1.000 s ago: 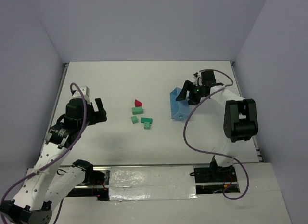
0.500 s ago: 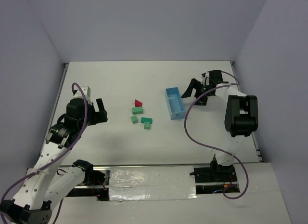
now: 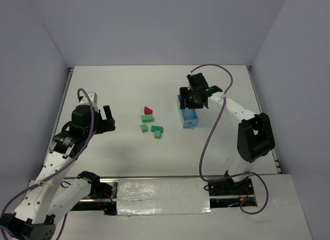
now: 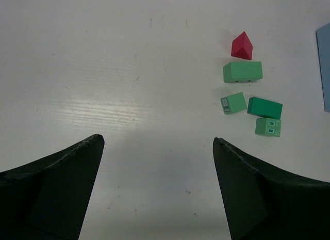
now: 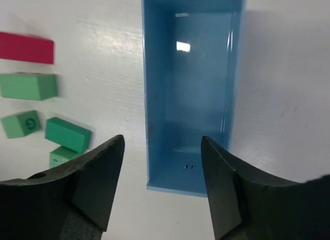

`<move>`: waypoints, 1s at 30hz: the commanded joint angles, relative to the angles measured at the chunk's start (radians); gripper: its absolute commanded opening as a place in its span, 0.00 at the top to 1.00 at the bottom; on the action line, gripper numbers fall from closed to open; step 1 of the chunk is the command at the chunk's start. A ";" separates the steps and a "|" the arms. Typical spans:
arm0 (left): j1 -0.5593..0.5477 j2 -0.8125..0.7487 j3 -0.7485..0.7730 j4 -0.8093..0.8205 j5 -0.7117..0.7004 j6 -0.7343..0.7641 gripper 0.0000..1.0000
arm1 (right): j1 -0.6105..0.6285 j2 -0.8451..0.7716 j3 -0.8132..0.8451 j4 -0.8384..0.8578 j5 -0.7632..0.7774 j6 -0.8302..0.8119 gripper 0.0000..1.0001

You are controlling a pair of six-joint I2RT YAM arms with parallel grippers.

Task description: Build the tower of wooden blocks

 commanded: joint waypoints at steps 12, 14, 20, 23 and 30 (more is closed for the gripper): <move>-0.008 -0.003 0.003 0.037 0.008 0.010 0.00 | 0.108 0.264 0.153 -0.097 0.230 -0.036 0.88; -0.008 -0.002 0.003 0.037 0.008 0.012 0.00 | 0.094 0.266 0.158 -0.117 0.262 -0.059 0.90; -0.011 -0.007 0.003 0.037 0.009 0.012 0.00 | -0.093 0.220 0.119 -0.105 0.227 -0.140 0.92; -0.017 -0.017 -0.001 0.039 0.006 0.012 0.01 | -0.191 0.195 0.102 -0.082 0.187 -0.212 0.91; -0.024 -0.013 -0.002 0.043 0.018 0.018 0.00 | -0.305 0.269 0.185 -0.092 0.101 -0.338 0.92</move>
